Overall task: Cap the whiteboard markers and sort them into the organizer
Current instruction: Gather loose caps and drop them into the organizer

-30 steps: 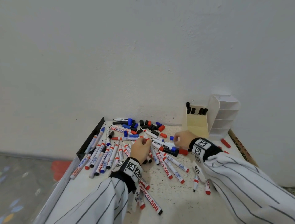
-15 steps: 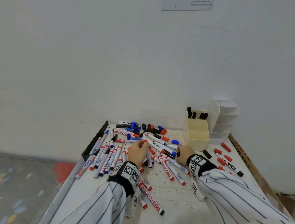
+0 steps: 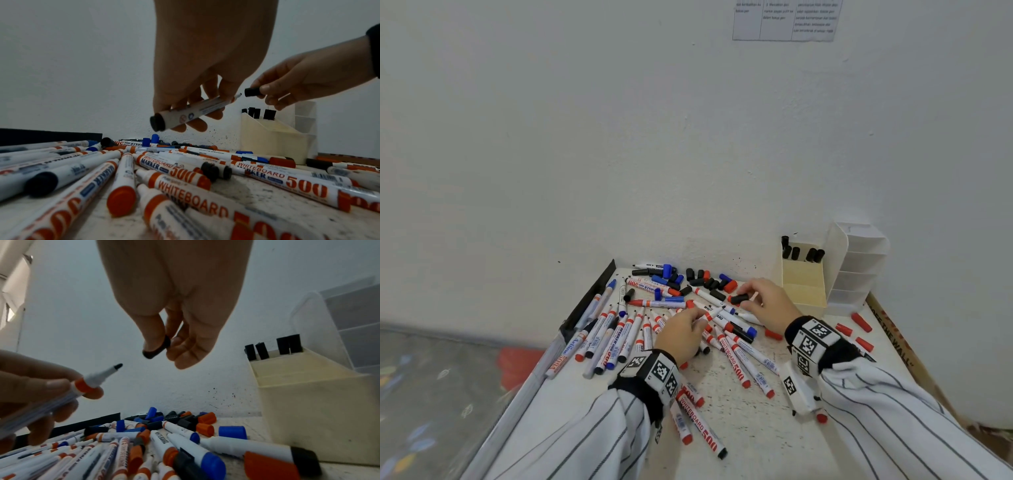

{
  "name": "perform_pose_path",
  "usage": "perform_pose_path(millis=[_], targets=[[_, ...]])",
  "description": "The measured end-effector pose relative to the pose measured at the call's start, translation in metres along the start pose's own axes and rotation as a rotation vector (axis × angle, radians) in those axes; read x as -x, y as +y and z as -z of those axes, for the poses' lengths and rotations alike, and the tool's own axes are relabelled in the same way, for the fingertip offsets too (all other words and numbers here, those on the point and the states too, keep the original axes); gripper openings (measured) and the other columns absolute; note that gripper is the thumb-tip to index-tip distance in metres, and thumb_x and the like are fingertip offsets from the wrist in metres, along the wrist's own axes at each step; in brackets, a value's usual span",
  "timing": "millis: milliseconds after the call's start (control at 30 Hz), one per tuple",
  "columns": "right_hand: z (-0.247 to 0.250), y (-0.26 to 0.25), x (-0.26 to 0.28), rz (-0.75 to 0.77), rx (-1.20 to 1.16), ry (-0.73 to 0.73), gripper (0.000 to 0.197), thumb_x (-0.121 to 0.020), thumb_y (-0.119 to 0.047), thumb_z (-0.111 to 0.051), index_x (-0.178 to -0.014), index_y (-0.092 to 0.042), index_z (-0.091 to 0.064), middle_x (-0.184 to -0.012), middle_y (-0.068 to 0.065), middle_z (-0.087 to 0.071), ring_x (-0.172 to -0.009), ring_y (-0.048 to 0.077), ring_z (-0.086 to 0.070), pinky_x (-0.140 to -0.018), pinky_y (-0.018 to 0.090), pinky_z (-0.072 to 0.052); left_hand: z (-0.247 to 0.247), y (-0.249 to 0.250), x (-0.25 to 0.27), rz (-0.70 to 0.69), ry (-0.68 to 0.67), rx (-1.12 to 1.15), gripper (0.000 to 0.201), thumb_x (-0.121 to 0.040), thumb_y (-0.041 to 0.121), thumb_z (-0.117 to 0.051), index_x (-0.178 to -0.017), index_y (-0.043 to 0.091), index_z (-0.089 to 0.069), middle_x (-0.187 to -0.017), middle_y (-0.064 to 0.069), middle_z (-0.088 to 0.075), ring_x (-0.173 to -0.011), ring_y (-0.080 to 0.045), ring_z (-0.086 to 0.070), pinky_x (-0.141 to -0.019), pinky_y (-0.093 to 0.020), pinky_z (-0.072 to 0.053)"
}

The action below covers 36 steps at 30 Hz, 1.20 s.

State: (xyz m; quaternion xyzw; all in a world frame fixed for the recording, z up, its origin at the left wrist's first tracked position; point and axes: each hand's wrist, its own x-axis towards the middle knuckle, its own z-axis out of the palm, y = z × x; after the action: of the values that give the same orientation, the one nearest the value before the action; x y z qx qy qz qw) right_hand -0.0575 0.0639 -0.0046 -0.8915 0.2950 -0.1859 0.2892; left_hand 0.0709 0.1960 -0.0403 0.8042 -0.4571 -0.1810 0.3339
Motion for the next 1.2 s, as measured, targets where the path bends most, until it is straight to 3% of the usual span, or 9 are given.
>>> perform_pose_path(millis=[167,300,400,533,667,800,1000,1133,1200], targets=[[-0.006,-0.005,0.009,0.082,0.000,-0.078,0.020,-0.085,-0.008,-0.061,-0.104,-0.014,-0.062,-0.108,0.003,-0.057,-0.086,0.007,-0.048,-0.071,0.008,-0.034,0.001,0.002,0.007,-0.013,-0.039,0.050,0.033,-0.097,0.024,-0.044,-0.129,0.019,-0.052,-0.120,-0.003,-0.059,-0.103,-0.014,-0.055,-0.086,-0.023,-0.042],[-0.014,-0.009,0.014,0.058,-0.027,-0.088,0.016,-0.091,-0.017,-0.055,-0.104,-0.012,-0.061,-0.095,0.000,-0.057,-0.070,-0.002,-0.043,-0.064,0.011,-0.032,0.004,0.003,0.013,-0.032,-0.066,0.091,0.034,-0.095,0.026,-0.048,-0.128,0.018,-0.053,-0.121,0.001,-0.057,-0.100,-0.009,-0.051,-0.086,-0.021,-0.039],[-0.019,-0.013,0.016,-0.032,-0.044,-0.064,0.031,-0.096,-0.032,-0.043,-0.080,-0.011,-0.059,-0.071,0.000,-0.050,-0.063,0.010,-0.043,-0.061,0.021,-0.034,0.005,0.002,0.017,-0.096,-0.045,0.059,0.030,-0.086,0.022,-0.063,-0.116,0.019,-0.057,-0.109,0.005,-0.055,-0.093,-0.006,-0.049,-0.081,-0.019,-0.041],[-0.022,-0.022,0.017,-0.119,-0.074,-0.031,0.048,-0.099,-0.036,-0.033,-0.054,-0.017,-0.035,-0.055,-0.001,-0.032,-0.053,0.012,-0.031,-0.054,0.025,-0.027,0.006,0.000,0.020,-0.112,0.058,0.133,0.016,-0.083,0.020,-0.066,-0.097,0.021,-0.059,-0.094,0.005,-0.060,-0.080,-0.008,-0.058,-0.073,-0.019,-0.051],[-0.028,-0.030,0.017,-0.164,-0.140,0.019,0.050,-0.099,-0.035,-0.034,-0.052,-0.017,-0.033,-0.052,-0.001,-0.029,-0.050,0.012,-0.029,-0.051,0.025,-0.023,0.009,-0.005,0.019,-0.124,0.104,-0.073,0.035,-0.093,0.036,-0.051,-0.125,0.023,-0.057,-0.120,0.006,-0.062,-0.110,-0.012,-0.056,-0.094,-0.028,-0.045],[-0.032,-0.035,0.016,-0.145,-0.192,0.054,0.047,-0.099,-0.027,-0.033,-0.053,-0.016,-0.033,-0.052,-0.001,-0.029,-0.049,0.011,-0.028,-0.049,0.023,-0.023,0.012,-0.003,0.021,-0.139,0.057,-0.138,0.038,-0.097,0.041,-0.040,-0.127,0.024,-0.055,-0.119,0.003,-0.063,-0.109,-0.013,-0.057,-0.095,-0.031,-0.046],[-0.035,-0.037,0.020,-0.035,-0.218,0.074,0.046,-0.099,-0.019,-0.034,-0.053,-0.018,-0.035,-0.050,-0.002,-0.030,-0.047,0.008,-0.028,-0.048,0.019,-0.023,0.021,0.010,0.030,-0.119,-0.133,0.015,0.036,-0.100,0.037,-0.029,-0.089,0.017,-0.057,-0.084,-0.003,-0.060,-0.079,-0.016,-0.056,-0.079,-0.031,-0.046],[-0.038,-0.037,0.023,0.045,-0.223,0.050,0.045,-0.099,-0.016,-0.034,-0.054,-0.019,-0.036,-0.051,-0.003,-0.030,-0.048,0.007,-0.028,-0.048,0.016,-0.023,0.028,0.012,0.034,0.038,-0.325,0.184,0.042,-0.099,0.045,-0.024,-0.070,0.019,-0.042,-0.061,0.004,-0.039,-0.048,-0.009,-0.034,-0.046,-0.021,-0.033],[-0.039,-0.038,0.023,0.096,-0.212,0.031,0.044,-0.099,-0.015,-0.034,-0.056,-0.020,-0.037,-0.051,-0.004,-0.030,-0.048,0.006,-0.029,-0.048,0.016,-0.027,0.031,0.010,0.035,0.120,-0.405,0.314,0.045,-0.098,0.048,-0.024,-0.068,0.018,-0.040,-0.057,0.005,-0.034,-0.042,-0.008,-0.026,-0.038,-0.018,-0.025]])
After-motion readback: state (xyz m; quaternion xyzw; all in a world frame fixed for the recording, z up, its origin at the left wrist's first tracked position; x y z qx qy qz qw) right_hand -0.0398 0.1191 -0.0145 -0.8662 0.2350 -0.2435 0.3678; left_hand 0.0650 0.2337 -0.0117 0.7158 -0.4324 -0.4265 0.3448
